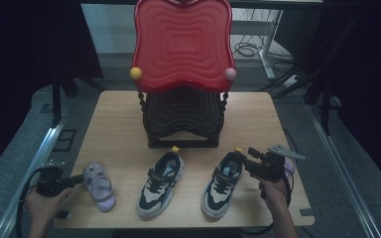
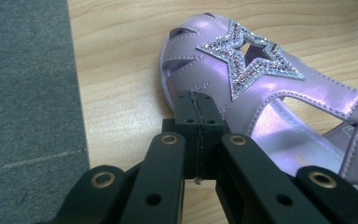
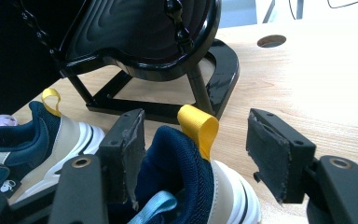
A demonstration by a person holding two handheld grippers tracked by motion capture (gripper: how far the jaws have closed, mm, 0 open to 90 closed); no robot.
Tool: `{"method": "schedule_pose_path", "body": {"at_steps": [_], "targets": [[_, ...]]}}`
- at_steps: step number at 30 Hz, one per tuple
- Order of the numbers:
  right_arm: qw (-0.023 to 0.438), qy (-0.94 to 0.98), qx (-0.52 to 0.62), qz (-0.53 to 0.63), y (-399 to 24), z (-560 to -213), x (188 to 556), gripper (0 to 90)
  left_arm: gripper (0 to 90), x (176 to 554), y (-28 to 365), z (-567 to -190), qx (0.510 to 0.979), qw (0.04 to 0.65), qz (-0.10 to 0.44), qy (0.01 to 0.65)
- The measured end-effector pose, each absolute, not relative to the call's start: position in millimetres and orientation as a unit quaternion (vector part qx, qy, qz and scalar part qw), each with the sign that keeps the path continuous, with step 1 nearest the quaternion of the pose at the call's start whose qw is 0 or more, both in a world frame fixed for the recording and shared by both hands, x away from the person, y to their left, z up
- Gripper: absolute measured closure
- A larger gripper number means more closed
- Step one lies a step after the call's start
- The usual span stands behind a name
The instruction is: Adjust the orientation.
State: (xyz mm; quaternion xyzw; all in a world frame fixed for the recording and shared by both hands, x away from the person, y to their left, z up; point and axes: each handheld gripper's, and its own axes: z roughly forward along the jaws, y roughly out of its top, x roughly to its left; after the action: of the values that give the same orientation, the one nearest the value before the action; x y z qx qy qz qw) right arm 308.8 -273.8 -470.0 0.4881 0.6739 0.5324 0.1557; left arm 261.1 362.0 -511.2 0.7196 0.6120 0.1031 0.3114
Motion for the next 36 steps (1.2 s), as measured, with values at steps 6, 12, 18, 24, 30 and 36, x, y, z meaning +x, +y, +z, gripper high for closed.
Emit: {"method": "schedule_pose_path", "body": {"at_steps": [6,12,18,24,30,36], "targets": [[0.155,0.674,0.49,0.53,-273.0,-471.2,309.4,37.9,90.0,269.8,360.7,-508.3,0.722,0.311,0.104,0.609],[0.154,0.674,0.491,0.53,-272.6,-471.4,309.4,37.9,90.0,279.1,358.1,-507.0,0.728,0.306,0.102,0.605],[0.155,0.673,0.491,0.531,-274.1,-470.7,309.2,38.0,90.0,286.1,354.2,-505.6,0.734,0.3,0.1,0.601],[0.155,0.673,0.49,0.532,-273.5,-470.5,308.9,37.9,90.0,294.0,350.7,-504.9,0.741,0.296,0.098,0.595],[0.155,0.673,0.49,0.532,-273.7,-470.8,309.0,38.0,90.0,303.0,347.6,-505.0,0.746,0.292,0.095,0.591],[0.156,0.673,0.49,0.531,-273.8,-471.0,309.1,38.0,90.0,309.8,342.9,-503.7,0.753,0.288,0.096,0.583]]}}
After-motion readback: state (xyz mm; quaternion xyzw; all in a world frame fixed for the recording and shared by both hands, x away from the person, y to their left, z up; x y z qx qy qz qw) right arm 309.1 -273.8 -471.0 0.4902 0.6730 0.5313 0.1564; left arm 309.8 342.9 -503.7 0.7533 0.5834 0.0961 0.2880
